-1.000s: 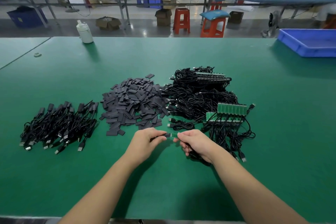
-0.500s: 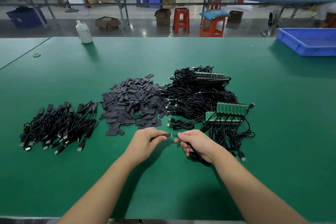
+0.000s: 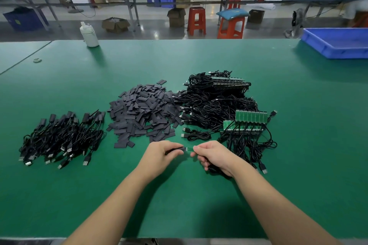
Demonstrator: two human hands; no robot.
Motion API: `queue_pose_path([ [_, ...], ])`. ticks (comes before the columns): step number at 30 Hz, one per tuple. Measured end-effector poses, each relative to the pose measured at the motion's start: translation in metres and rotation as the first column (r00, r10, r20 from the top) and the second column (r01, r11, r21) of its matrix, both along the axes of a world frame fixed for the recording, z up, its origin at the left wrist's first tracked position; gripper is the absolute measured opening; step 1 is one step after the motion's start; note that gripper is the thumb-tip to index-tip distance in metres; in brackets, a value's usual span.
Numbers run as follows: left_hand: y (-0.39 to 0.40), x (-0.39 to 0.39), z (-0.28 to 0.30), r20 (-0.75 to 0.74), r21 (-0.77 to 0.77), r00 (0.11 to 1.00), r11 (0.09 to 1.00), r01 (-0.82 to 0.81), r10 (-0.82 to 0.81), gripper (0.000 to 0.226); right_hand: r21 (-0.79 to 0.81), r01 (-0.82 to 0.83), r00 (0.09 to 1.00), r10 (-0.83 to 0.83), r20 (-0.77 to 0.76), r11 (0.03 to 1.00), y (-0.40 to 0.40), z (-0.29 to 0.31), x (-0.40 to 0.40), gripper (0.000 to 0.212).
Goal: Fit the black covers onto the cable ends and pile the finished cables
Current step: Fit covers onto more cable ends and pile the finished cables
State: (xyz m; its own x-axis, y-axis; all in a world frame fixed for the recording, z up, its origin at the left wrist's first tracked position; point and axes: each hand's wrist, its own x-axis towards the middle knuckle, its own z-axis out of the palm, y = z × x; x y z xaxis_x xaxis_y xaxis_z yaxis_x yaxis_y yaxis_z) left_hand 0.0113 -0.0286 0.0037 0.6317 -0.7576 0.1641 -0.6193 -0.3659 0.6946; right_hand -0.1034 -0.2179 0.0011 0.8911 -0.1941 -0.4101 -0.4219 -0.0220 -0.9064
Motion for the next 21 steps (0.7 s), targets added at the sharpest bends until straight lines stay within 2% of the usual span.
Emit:
queue_pose_path([
  [11,-0.0028,0.0034,0.0009,0.157,0.121,0.983,0.990,0.078,-0.097,0.028,-0.023,-0.016,1.000,0.016,-0.017,1.000,0.0017,-0.0022,-0.0014,0.028],
  [18,-0.0022,0.0009,-0.0006,0.148,0.132,0.984,0.988,0.083,-0.102,0.025,-0.088,-0.005,1.000,0.003,-0.031,0.996,0.0041,-0.0011,0.0004,0.028],
  [21,-0.0033,0.0004,0.0004,0.094,0.094,0.993,0.994,0.063,-0.072,0.022,-0.093,0.003,1.000,-0.006,-0.024,0.996,0.0055,-0.0011,0.0003,0.028],
])
